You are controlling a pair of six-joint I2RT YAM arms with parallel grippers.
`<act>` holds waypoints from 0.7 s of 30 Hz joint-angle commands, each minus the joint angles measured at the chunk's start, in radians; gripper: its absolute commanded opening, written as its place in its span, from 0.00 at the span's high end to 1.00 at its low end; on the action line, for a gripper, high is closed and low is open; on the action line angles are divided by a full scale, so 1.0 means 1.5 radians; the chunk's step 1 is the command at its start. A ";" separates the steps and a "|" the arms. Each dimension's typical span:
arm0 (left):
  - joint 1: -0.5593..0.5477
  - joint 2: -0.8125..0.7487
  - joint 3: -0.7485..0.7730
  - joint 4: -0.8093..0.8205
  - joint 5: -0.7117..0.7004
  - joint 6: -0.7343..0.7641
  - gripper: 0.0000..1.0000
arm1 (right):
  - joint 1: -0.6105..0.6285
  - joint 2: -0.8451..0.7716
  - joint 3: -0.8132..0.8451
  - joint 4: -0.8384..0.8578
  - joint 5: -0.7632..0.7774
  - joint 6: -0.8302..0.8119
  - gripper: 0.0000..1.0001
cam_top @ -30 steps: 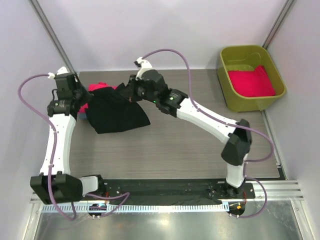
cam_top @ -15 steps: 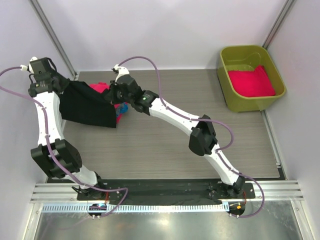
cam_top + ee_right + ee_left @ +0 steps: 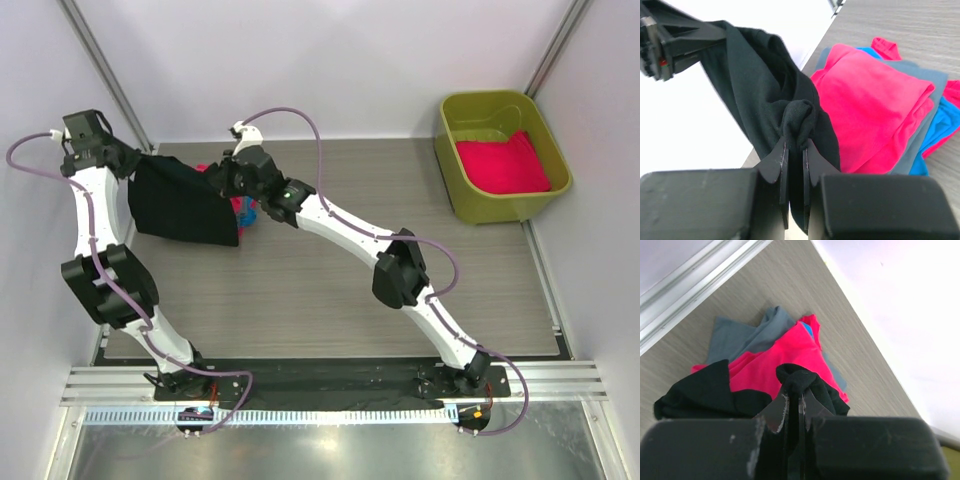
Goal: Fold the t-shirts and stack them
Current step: Neatly place the folded tshirt to the corner
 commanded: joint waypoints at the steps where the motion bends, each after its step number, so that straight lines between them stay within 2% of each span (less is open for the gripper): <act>1: 0.014 0.015 0.049 0.078 0.011 -0.016 1.00 | -0.023 0.015 0.030 0.047 0.018 0.018 0.99; 13: 0.014 0.111 0.100 0.147 0.089 -0.077 1.00 | -0.065 0.054 0.022 0.117 -0.006 0.034 0.99; 21: 0.000 0.151 0.103 0.222 0.060 -0.084 1.00 | -0.078 0.093 0.009 0.202 0.010 0.044 0.99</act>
